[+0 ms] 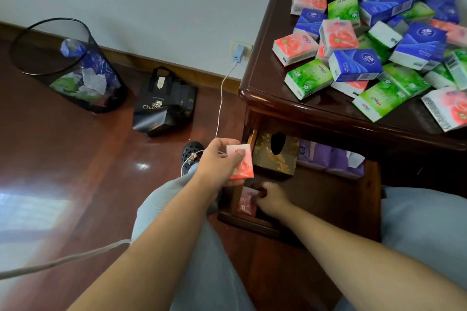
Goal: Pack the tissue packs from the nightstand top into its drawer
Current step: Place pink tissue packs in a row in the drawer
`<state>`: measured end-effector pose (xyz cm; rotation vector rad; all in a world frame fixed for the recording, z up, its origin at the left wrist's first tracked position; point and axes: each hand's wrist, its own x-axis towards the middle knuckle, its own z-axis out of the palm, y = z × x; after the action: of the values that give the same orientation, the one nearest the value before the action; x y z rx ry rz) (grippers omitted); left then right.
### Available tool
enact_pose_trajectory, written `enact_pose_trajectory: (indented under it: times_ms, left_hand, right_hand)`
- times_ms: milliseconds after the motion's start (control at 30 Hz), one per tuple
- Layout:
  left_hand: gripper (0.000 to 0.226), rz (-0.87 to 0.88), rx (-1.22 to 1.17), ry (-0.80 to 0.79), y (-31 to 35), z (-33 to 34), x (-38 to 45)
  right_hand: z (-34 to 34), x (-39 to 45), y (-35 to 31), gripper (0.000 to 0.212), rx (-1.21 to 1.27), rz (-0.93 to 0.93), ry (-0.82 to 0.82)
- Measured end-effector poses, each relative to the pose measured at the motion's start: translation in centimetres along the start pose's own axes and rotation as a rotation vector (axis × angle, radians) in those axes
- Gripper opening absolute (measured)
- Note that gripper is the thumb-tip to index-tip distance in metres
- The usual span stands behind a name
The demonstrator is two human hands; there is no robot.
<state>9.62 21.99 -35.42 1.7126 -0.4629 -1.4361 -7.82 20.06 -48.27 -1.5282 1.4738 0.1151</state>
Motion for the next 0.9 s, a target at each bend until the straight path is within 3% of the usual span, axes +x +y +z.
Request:
enact_pose_trajectory:
  times_ms: [100,167,233,333,433,533,633,800,900]
  left_hand:
    - [0.009,-0.008,0.017,0.006,0.1,0.5,-0.4]
    - [0.011,-0.013,0.042,0.016,0.1,1.1,-0.7]
    - [0.015,-0.032,0.053,0.004,0.0,1.6,-1.0]
    - [0.015,-0.055,0.06,-0.041,-0.5,2.5,-1.1]
    - [0.01,-0.08,0.02,-0.105,-1.2,3.1,-1.0]
    - [0.019,-0.167,0.006,-0.166,-1.8,3.4,-0.9]
    - [0.018,-0.187,0.065,-0.146,-2.4,3.6,-0.4]
    - [0.026,-0.015,0.321,0.087,-2.8,3.0,0.8]
    - [0.036,-0.061,0.478,0.051,-3.1,2.7,1.5]
  right_hand:
    - [-1.8,-1.0,-0.3,0.024,0.043,-0.026,-0.05]
    - [-3.4,-1.8,-0.9,0.014,0.079,-0.063,0.015]
    - [-5.3,-3.2,-2.3,0.017,0.324,-0.07,0.129]
    - [-8.0,-5.3,-3.9,0.024,0.69,-0.111,0.106]
    - [-9.2,-7.0,-4.3,0.031,0.534,-0.272,0.04]
    - [-9.2,-7.3,-4.0,0.038,0.464,-0.347,0.01]
    - [-8.6,-6.8,-2.8,0.03,0.477,-0.296,0.036]
    - [-7.4,-5.4,0.3,0.029,0.255,-0.034,0.086]
    - [-6.4,-4.6,1.8,0.028,0.153,0.025,0.053]
